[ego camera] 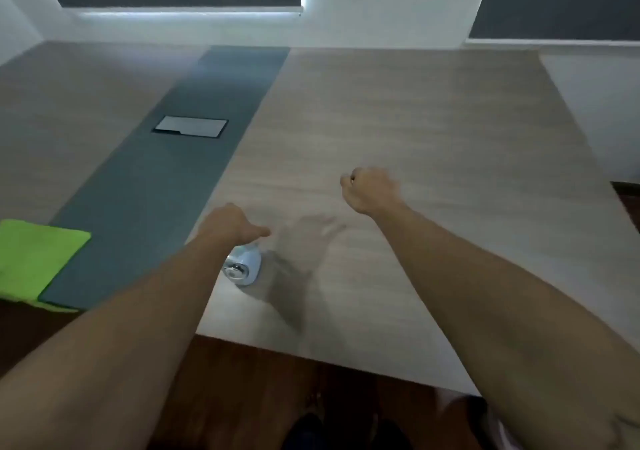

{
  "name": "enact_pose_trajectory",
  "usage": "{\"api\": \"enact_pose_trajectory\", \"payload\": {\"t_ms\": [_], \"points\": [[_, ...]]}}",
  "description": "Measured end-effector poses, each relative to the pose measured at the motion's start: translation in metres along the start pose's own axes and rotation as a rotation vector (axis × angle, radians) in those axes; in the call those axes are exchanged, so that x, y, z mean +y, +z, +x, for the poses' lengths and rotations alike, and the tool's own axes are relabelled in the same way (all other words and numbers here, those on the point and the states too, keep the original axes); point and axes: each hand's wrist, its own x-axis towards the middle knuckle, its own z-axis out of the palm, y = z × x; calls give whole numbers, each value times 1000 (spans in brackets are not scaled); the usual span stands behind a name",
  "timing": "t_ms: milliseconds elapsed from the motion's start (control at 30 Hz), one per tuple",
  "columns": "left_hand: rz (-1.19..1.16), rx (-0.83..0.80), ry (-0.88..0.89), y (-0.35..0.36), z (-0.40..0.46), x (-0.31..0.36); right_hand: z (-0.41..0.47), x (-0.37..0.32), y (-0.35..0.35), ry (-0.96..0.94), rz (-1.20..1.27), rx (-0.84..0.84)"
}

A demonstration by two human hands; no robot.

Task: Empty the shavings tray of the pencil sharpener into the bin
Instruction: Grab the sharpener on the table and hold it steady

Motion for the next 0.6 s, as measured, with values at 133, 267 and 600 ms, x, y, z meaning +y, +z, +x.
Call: {"api": "enact_pose_trajectory", "payload": {"t_ms": [133, 267, 600], "points": [[42, 21, -54, 31, 2, -15, -9, 11, 35, 17, -22, 59], [30, 90, -58, 56, 9, -18, -14, 28, 63, 14, -16, 95], [45, 47, 216, 63, 2, 31, -34, 68, 93, 39, 28, 244]]}}
